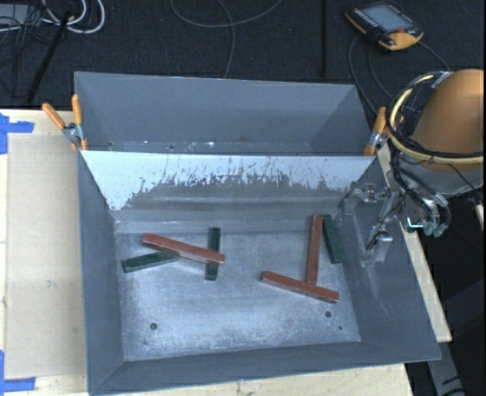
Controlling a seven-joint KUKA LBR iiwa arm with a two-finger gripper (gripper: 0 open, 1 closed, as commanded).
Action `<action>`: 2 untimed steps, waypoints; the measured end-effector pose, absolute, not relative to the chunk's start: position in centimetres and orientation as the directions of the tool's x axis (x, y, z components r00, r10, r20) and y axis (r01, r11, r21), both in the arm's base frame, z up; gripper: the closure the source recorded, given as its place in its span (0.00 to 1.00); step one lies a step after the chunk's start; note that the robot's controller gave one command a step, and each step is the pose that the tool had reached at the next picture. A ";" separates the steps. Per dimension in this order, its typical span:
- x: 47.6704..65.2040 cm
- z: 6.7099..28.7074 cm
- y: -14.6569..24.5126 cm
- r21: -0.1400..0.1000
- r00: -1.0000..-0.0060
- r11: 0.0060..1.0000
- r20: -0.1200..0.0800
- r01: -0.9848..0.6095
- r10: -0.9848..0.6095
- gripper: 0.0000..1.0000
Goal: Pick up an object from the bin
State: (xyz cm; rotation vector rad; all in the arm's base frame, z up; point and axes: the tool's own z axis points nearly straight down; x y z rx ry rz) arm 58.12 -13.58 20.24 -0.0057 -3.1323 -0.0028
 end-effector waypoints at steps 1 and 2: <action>58.3 20.7 -13.5 0.000 -1.000 1.000 0.001 0.000 0.000 0.00; 58.9 17.2 -13.2 0.000 -0.991 0.991 -0.001 -0.137 -0.137 0.00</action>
Offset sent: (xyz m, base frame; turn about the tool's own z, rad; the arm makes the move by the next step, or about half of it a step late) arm 0.0222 0.0118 -0.1324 -0.5108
